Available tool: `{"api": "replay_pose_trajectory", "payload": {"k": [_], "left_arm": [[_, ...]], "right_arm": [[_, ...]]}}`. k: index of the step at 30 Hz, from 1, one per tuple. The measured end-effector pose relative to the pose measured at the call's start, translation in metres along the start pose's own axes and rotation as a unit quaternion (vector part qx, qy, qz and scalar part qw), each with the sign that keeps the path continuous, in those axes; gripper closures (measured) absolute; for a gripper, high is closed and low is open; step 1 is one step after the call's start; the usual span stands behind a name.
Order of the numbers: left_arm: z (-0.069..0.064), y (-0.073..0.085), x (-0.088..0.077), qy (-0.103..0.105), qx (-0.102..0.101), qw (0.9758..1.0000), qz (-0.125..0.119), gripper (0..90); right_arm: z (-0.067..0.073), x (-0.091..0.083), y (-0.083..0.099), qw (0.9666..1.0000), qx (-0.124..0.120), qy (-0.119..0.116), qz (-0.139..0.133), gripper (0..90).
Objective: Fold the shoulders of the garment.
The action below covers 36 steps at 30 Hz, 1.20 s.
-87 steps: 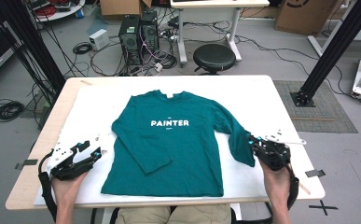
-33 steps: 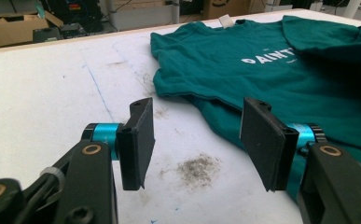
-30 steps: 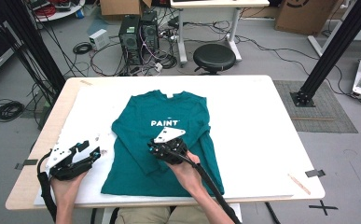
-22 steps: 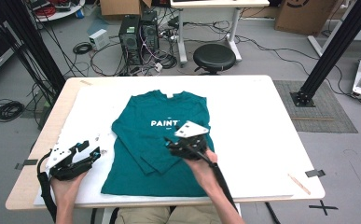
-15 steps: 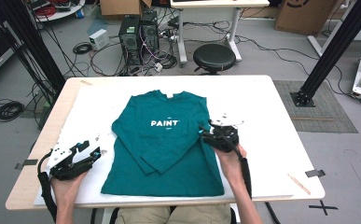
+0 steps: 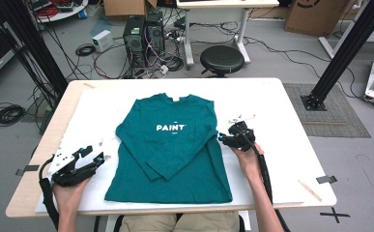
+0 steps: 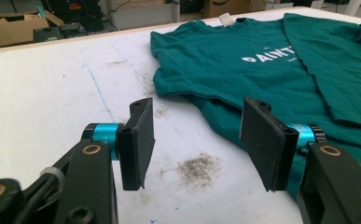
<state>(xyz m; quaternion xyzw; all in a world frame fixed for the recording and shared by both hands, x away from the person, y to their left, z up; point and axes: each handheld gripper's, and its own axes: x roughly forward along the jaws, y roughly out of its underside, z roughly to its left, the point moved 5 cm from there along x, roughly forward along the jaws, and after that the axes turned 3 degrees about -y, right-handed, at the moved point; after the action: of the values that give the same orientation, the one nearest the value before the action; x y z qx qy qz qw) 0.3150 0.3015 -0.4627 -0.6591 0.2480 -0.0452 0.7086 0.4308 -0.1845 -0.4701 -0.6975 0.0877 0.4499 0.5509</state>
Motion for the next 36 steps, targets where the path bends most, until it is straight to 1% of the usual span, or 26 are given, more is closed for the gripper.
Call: {"api": "replay_pose_trajectory", "payload": {"k": [5, 8, 10, 12, 13, 14, 16, 17, 18, 22, 24, 26, 27, 29, 30, 31, 32, 33, 34, 35, 36], "left_arm": [[0.0, 0.0, 0.0, -0.001, -0.001, 1.0, 0.0, 44.7], [0.0, 0.0, 0.0, -0.001, -0.001, 1.0, 0.002, 44.7], [-0.001, 0.0, 0.0, -0.002, 0.0, 1.0, 0.002, 44.7], [-0.001, 0.0, 0.001, -0.002, 0.0, 1.0, 0.003, 44.7], [0.0, 0.0, 0.001, -0.002, 0.0, 1.0, 0.003, 44.7], [0.0, 0.0, 0.001, -0.002, -0.001, 1.0, 0.003, 44.7], [0.0, 0.0, 0.001, -0.003, -0.001, 1.0, 0.003, 44.7], [0.0, 0.0, 0.001, -0.003, -0.002, 1.0, 0.003, 44.7], [0.0, 0.0, 0.001, -0.003, -0.001, 1.0, 0.003, 44.7], [0.0, 0.0, 0.001, -0.001, -0.003, 1.0, 0.003, 44.7], [0.0, 0.0, 0.001, -0.001, -0.003, 1.0, 0.004, 44.7], [0.0, 0.0, 0.001, -0.001, -0.001, 1.0, 0.004, 44.7], [0.0, 0.0, 0.001, -0.001, -0.002, 1.0, 0.004, 44.7], [0.0, 0.0, 0.001, -0.002, -0.002, 1.0, 0.003, 44.7], [0.0, 0.0, 0.001, -0.002, -0.003, 1.0, 0.002, 44.7], [0.0, 0.0, 0.0, -0.001, -0.002, 1.0, 0.002, 44.7], [0.0, 0.0, 0.0, 0.0, -0.002, 1.0, 0.001, 44.7], [0.0, 0.0, 0.0, 0.0, 0.0, 1.0, 0.001, 44.7], [0.0, 0.0, 0.0, 0.001, -0.001, 1.0, 0.001, 44.7], [0.0, 0.0, 0.0, 0.0, -0.001, 1.0, 0.001, 44.7], [0.0, 0.0, 0.0, 0.001, -0.001, 1.0, 0.001, 44.7]], "right_arm": [[0.005, 0.008, -0.002, 0.9997, 0.001, -0.024, -0.008, 57.7], [0.008, 0.015, -0.001, 0.9996, 0.001, -0.027, 0.002, 58.1], [0.009, 0.017, -0.001, 0.9996, 0.002, -0.027, -0.003, 59.5], [0.012, 0.018, -0.002, 0.9993, 0.005, -0.037, -0.009, 63.8], [0.014, 0.019, -0.003, 0.9991, 0.002, -0.041, -0.012, 67.1], [0.015, 0.021, -0.003, 0.9988, -0.005, -0.046, -0.013, 71.8], [0.017, 0.022, -0.004, 0.9981, -0.005, -0.059, -0.017, 79.3], [0.017, 0.022, -0.004, 0.9978, 0.002, -0.065, -0.014, 84.8], [0.017, 0.021, -0.004, 0.9976, 0.001, -0.067, -0.014, 86.8], [0.012, 0.013, -0.004, 0.9992, -0.006, -0.037, -0.013, 88.1], [0.006, 0.006, -0.005, 0.9997, -0.011, -0.012, -0.015, 88.1], [0.001, 0.0, -0.004, 0.9997, -0.019, 0.016, -0.008, 88.1], [-0.002, -0.002, -0.003, 0.9993, -0.021, 0.032, 0.002, 88.0], [-0.004, -0.001, -0.001, 0.9988, -0.023, 0.041, 0.013, 88.0], [-0.003, 0.002, 0.0, 0.9978, -0.029, 0.055, 0.025, 87.9], [-0.003, 0.003, 0.001, 0.9972, -0.029, 0.062, 0.031, 87.7], [-0.004, 0.005, 0.002, 0.9964, -0.036, 0.068, 0.035, 87.6], [-0.004, 0.006, 0.003, 0.9959, -0.032, 0.074, 0.04, 90.0], [-0.006, 0.006, 0.002, 0.9947, -0.039, 0.086, 0.04, 90.0], [-0.006, 0.003, 0.002, 0.9937, -0.037, 0.098, 0.04, 90.0], [-0.008, -0.001, 0.001, 0.9941, -0.033, 0.099, 0.029, 90.0]]}}
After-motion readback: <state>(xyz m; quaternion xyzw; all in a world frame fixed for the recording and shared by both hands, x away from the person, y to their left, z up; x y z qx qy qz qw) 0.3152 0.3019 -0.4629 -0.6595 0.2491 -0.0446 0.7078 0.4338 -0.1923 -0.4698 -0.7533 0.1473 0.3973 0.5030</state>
